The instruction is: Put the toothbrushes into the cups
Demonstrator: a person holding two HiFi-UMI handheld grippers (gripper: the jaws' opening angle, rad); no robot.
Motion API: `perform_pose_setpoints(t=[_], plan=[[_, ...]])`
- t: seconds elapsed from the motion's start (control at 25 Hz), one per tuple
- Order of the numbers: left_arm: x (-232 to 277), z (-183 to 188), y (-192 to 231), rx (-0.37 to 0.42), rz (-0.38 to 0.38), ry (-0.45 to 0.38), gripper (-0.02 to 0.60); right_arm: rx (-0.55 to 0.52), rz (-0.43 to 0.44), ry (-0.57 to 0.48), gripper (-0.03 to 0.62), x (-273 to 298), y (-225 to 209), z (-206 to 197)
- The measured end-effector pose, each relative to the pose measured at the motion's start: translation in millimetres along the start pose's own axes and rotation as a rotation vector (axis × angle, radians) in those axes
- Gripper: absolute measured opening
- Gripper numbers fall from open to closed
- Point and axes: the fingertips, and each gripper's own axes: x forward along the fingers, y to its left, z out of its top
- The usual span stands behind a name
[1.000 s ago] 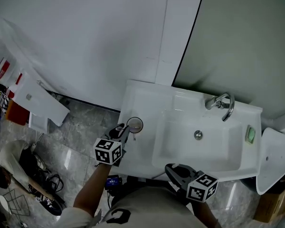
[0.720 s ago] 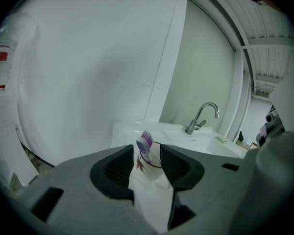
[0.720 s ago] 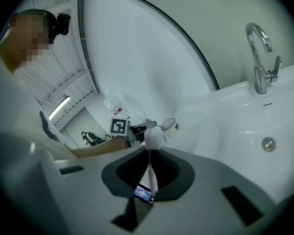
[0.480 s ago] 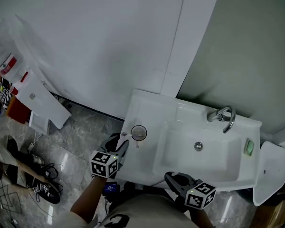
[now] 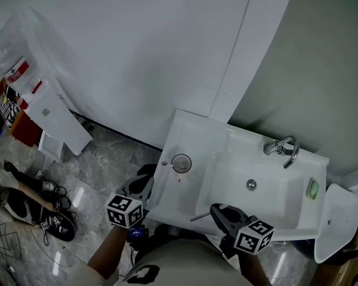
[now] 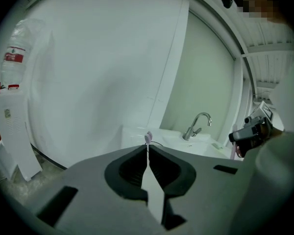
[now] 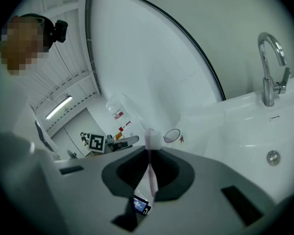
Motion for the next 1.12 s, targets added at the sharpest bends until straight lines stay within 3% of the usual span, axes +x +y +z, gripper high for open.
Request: perform_pose_setpoints(t=[0.44,1.12], plan=[[-28,-2,17,-0.012,0.037,0.013,0.023,-0.072,-0.003,-0.056,0.031,13,9,43],[-62,2,32,-0.069,0.113,-0.041,0.021,-0.192,0.041,-0.090,0.031,47,20,104]])
